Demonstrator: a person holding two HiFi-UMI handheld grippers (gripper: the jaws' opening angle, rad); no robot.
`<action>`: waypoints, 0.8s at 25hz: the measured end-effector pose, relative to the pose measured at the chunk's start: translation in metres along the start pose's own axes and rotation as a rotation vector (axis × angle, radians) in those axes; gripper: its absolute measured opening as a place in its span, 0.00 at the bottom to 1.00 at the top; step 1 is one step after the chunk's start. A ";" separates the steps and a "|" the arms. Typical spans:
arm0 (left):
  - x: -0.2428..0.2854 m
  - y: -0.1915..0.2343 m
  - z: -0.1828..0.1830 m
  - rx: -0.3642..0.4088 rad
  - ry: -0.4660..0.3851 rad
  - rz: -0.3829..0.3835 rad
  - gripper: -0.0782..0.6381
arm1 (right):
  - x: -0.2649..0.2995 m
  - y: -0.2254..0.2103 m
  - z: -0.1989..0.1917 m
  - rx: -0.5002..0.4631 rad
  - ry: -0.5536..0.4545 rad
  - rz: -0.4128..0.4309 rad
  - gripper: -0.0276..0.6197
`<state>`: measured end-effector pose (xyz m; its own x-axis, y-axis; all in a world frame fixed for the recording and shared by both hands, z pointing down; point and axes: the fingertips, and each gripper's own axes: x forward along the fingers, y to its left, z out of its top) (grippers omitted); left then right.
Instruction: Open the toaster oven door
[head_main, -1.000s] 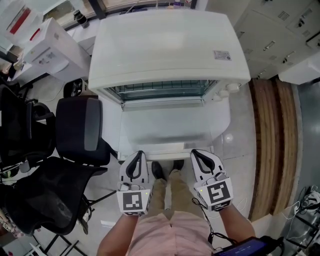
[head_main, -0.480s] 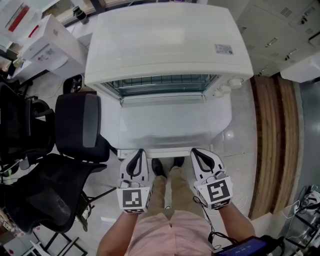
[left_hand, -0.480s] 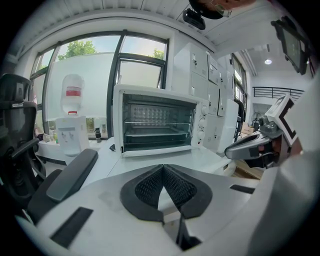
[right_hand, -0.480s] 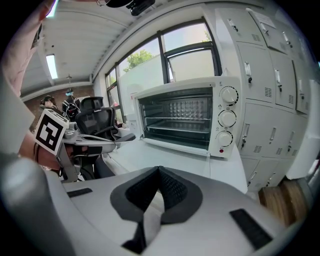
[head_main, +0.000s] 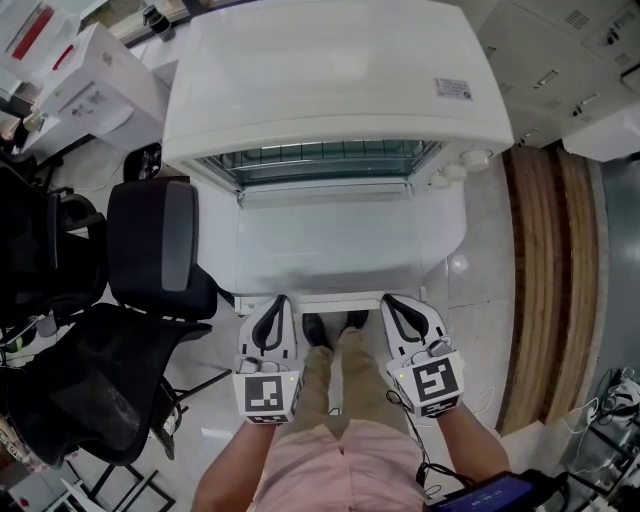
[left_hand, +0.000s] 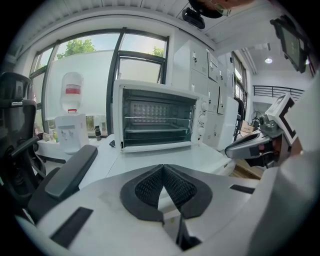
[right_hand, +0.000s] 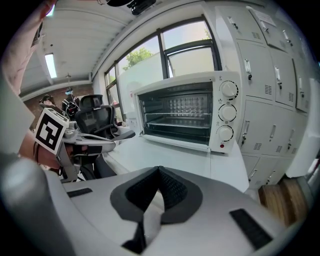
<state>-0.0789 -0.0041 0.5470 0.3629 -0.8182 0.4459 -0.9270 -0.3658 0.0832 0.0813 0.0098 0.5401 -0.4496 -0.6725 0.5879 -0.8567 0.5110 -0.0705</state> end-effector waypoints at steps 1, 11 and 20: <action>0.000 0.000 -0.001 0.002 0.002 -0.001 0.13 | 0.000 0.000 -0.001 0.000 0.002 -0.001 0.04; 0.007 -0.001 -0.015 0.009 0.027 -0.011 0.13 | 0.008 -0.001 -0.014 -0.001 0.028 0.002 0.05; 0.011 0.000 -0.027 0.018 0.053 -0.009 0.13 | 0.015 -0.002 -0.026 0.010 0.043 0.005 0.05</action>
<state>-0.0773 -0.0009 0.5762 0.3657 -0.7903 0.4917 -0.9215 -0.3816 0.0720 0.0834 0.0125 0.5696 -0.4424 -0.6463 0.6217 -0.8571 0.5087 -0.0810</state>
